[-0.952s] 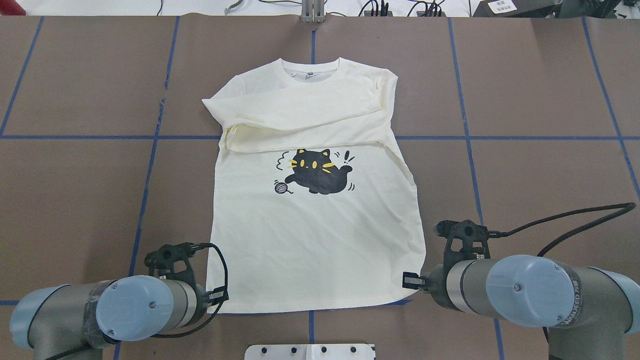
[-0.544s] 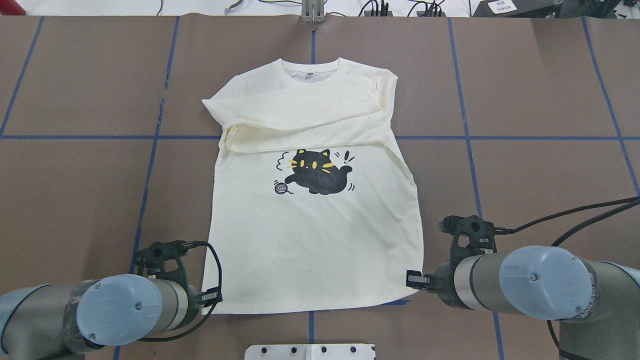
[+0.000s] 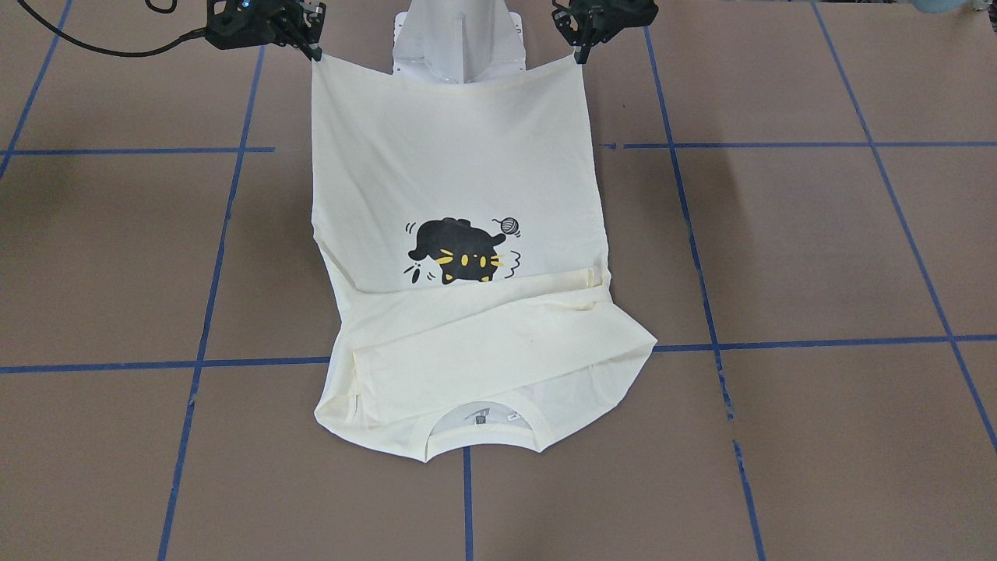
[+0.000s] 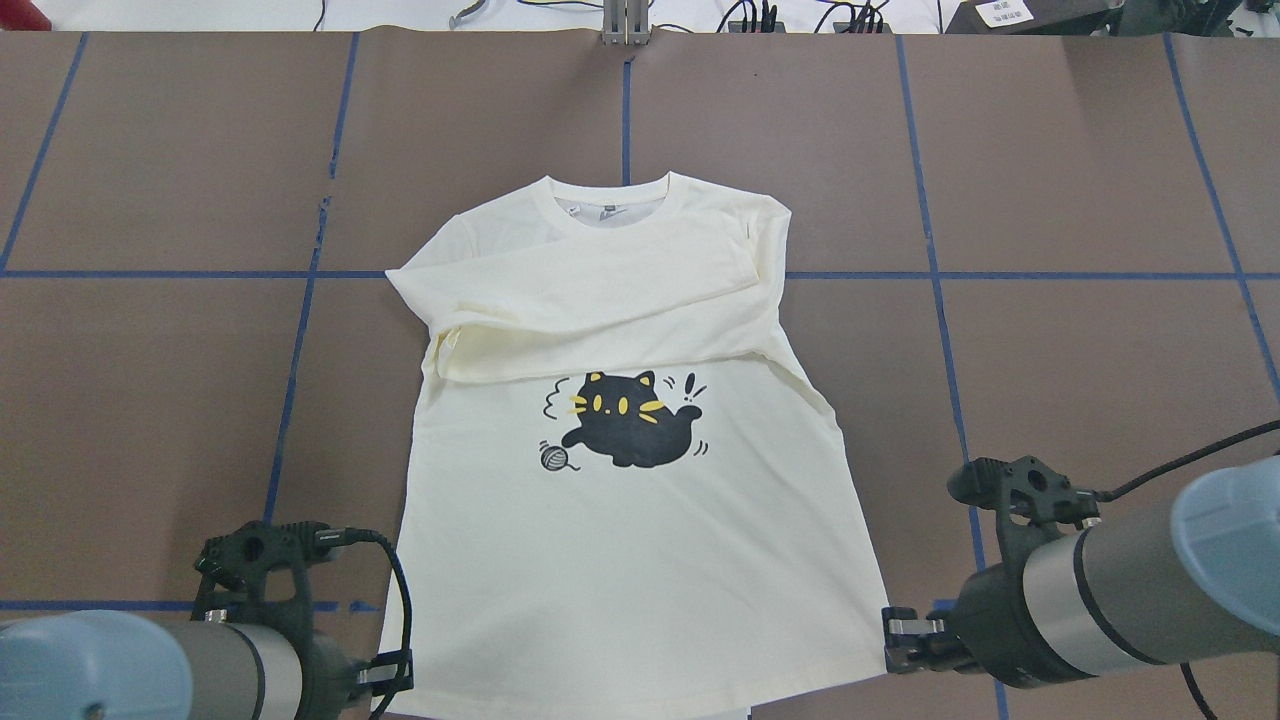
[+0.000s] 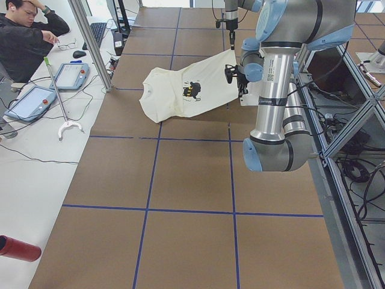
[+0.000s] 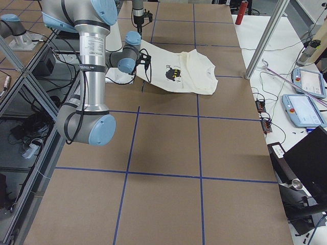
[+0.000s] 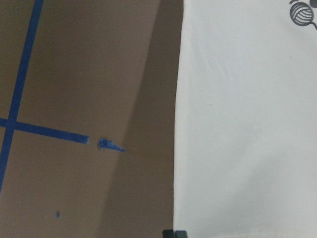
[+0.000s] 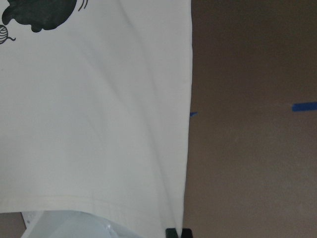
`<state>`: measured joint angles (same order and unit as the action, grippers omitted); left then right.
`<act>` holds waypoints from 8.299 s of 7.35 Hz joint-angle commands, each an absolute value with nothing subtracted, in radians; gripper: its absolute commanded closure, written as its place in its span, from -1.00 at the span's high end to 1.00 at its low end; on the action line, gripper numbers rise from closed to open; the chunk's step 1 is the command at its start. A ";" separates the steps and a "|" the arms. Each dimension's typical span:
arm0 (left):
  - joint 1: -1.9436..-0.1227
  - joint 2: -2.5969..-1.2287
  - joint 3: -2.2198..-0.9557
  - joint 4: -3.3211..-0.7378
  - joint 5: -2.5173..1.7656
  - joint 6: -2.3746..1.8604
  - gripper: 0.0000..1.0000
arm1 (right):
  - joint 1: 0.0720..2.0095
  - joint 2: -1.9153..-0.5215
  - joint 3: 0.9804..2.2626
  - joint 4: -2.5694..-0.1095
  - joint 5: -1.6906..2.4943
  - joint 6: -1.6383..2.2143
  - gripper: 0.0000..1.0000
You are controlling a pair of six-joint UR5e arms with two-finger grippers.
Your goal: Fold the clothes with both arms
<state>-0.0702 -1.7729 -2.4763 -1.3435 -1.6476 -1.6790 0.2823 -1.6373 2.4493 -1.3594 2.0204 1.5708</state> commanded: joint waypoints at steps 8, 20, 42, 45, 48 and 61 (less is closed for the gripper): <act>-0.396 -1.865 -2.356 -1.292 -1.776 -1.408 -1.00 | 0.638 -1.383 2.208 -1.351 2.097 1.442 -1.00; -0.733 -2.106 -1.751 -1.568 -1.818 -1.270 -1.00 | 0.874 -0.967 1.474 -1.138 2.092 1.445 -1.00; -0.735 -2.121 -1.839 -1.529 -1.815 -1.379 1.00 | 0.554 -1.275 1.735 -1.144 1.864 1.387 0.40; -0.735 -2.120 -1.844 -1.529 -1.815 -1.381 1.00 | 0.558 -1.273 1.746 -1.144 1.878 1.387 -1.00; -0.733 -2.125 -1.844 -1.531 -1.819 -1.385 1.00 | 0.565 -1.360 1.874 -1.144 1.900 1.388 -1.00; -0.287 -2.112 -1.872 -1.620 -1.735 -1.834 0.94 | 0.368 -1.632 2.278 -1.134 1.793 1.493 1.00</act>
